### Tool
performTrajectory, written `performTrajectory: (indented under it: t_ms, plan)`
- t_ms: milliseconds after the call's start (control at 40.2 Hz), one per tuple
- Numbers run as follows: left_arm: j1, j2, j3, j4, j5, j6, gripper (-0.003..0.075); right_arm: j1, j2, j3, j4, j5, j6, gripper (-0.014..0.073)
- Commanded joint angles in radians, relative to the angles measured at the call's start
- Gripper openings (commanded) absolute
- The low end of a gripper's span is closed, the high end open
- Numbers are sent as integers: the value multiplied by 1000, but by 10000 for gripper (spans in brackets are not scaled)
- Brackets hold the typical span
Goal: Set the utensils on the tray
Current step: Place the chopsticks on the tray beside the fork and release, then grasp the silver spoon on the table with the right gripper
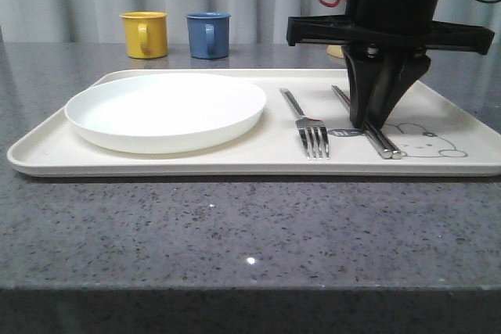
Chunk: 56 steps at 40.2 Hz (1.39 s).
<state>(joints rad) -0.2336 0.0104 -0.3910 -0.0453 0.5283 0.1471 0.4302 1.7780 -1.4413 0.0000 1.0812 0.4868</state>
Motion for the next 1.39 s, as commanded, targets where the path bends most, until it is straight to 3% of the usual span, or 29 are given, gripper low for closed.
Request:
performTrajectory:
  t_ms: [0, 373, 647, 772, 996, 1195, 1369]
  plan:
    - [1, 12, -23, -10, -83, -7, -18, -1, -43, -29, 0, -17, -1, 3]
    - [1, 12, -23, -10, -83, -7, -18, -1, -72, -29, 0, -6, -1, 289]
    - [1, 12, -23, -10, -83, -7, -18, -33, -215, -72, -43, 22, -50, 339]
    - [1, 12, -23, -10, -83, -7, -18, -109, -271, -86, -53, 97, -147, 339]
    - [1, 12, -23, -10, -83, -7, -18, -338, -330, -85, -118, 255, -299, 339]
    - [1, 12, -23, -10, -83, -7, -18, -529, -342, -74, -125, 255, -373, 339]
    - [1, 12, -23, -10, -83, -7, -18, -634, -325, -74, -128, 244, -481, 353]
